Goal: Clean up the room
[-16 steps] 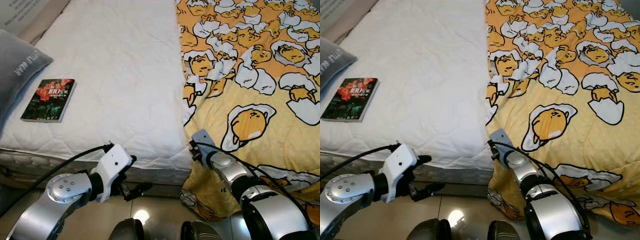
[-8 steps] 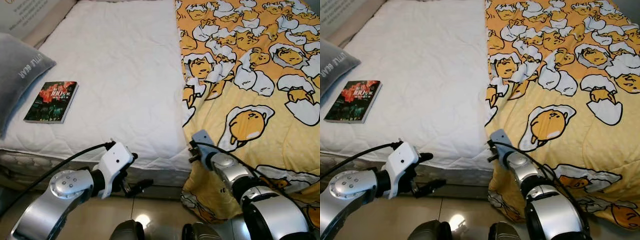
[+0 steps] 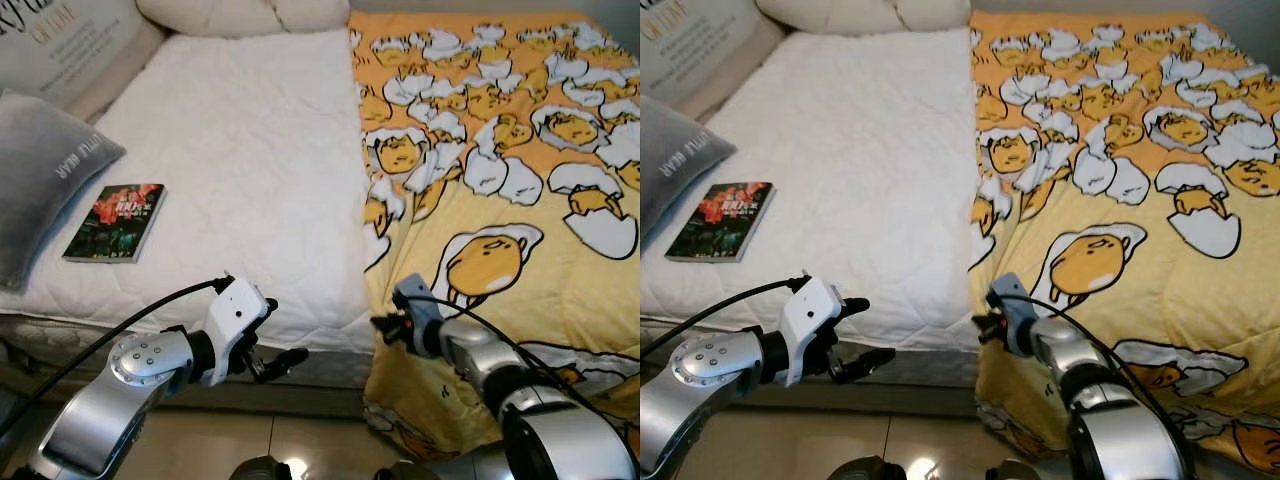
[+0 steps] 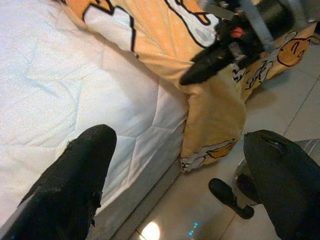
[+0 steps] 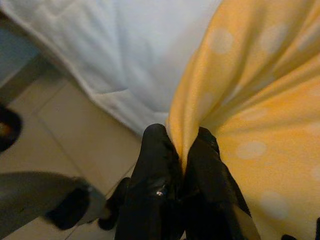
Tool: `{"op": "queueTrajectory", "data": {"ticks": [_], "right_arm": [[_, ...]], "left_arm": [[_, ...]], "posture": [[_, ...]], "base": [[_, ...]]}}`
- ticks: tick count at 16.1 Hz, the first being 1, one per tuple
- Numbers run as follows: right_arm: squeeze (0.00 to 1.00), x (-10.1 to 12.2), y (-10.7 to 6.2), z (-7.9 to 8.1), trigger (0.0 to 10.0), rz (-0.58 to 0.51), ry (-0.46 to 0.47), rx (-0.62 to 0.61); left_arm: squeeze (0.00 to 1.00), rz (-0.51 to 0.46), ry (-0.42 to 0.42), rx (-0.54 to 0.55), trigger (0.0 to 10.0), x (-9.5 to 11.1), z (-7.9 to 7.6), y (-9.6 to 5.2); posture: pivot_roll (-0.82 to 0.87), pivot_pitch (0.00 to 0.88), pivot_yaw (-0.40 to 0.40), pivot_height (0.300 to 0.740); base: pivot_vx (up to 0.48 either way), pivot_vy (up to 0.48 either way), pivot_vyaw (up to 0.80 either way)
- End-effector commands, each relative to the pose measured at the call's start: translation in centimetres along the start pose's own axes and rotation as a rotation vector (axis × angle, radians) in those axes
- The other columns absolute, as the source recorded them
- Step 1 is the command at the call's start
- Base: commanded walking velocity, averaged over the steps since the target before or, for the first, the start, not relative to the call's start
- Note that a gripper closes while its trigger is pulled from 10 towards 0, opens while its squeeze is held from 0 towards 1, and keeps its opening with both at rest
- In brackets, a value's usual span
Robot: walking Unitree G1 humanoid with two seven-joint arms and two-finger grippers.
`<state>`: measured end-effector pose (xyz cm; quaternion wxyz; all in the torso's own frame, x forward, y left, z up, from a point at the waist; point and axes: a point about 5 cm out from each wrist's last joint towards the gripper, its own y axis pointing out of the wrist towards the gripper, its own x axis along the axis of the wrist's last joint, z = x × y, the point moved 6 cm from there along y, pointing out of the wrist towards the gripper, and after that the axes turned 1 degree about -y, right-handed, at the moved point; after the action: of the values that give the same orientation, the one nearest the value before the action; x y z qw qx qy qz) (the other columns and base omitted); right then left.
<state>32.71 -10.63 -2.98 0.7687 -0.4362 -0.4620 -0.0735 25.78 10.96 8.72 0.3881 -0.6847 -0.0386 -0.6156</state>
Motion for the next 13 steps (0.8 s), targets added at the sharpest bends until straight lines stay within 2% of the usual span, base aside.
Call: {"op": "queueTrajectory", "data": {"ticks": [1,3,5,6,7,8,10,11,13], "right_arm": [[0.00,0.5,0.8,2.8,0.0,-0.040,0.076,0.159],[0.00,1.1,0.6,2.9,0.0,-0.075,0.109,0.182],[0.00,-1.4,0.6,2.4,0.0,0.040,0.021,0.116],[0.00,-2.3,0.6,1.6,4.3,0.083,-0.027,0.032],[0.00,-2.0,0.7,1.3,10.0,0.054,-0.032,-0.009],[1.00,-1.5,0.9,1.8,10.0,0.003,0.056,0.019],[1.00,-1.9,0.9,2.1,10.0,0.013,0.005,0.025],[1.00,-1.4,0.8,2.4,10.0,-0.032,0.052,0.060],[1.00,-0.9,0.6,2.2,10.0,-0.075,0.040,0.055]], "left_arm": [[0.00,-0.001,0.023,-0.005,10.0,0.2,0.3,0.2],[0.00,-0.003,0.031,-0.006,10.0,0.3,0.6,0.4],[0.00,-0.003,0.042,-0.015,10.0,0.2,0.6,0.7],[0.00,-0.001,0.045,-0.016,10.0,0.1,0.5,0.8],[0.00,0.001,0.046,-0.016,10.0,-0.1,0.4,1.0],[0.00,0.004,0.046,-0.018,10.0,-0.2,0.3,1.1],[0.00,0.010,0.038,-0.013,10.0,-0.7,0.1,1.2],[0.00,0.012,0.033,-0.003,10.0,-0.9,0.2,1.2],[0.00,0.010,0.018,0.017,10.0,-1.2,0.3,1.3]], "posture": [[0.01,0.000,0.085,0.740],[0.00,0.000,0.090,0.740],[-0.01,0.000,0.089,0.740],[-0.01,0.000,0.086,0.740],[-0.01,0.000,0.083,0.740],[-0.01,0.000,0.081,0.740],[-0.01,0.000,0.076,0.740],[-0.02,0.000,0.074,0.740],[-0.03,0.000,0.066,0.740]], "base": [[0.000,0.000,0.00],[0.000,0.000,0.00],[0.000,0.000,0.00],[0.000,0.000,0.00],[0.000,0.000,0.00],[0.000,0.000,0.00],[0.000,0.000,0.00],[0.000,0.000,0.00],[0.000,0.000,0.00]]}}
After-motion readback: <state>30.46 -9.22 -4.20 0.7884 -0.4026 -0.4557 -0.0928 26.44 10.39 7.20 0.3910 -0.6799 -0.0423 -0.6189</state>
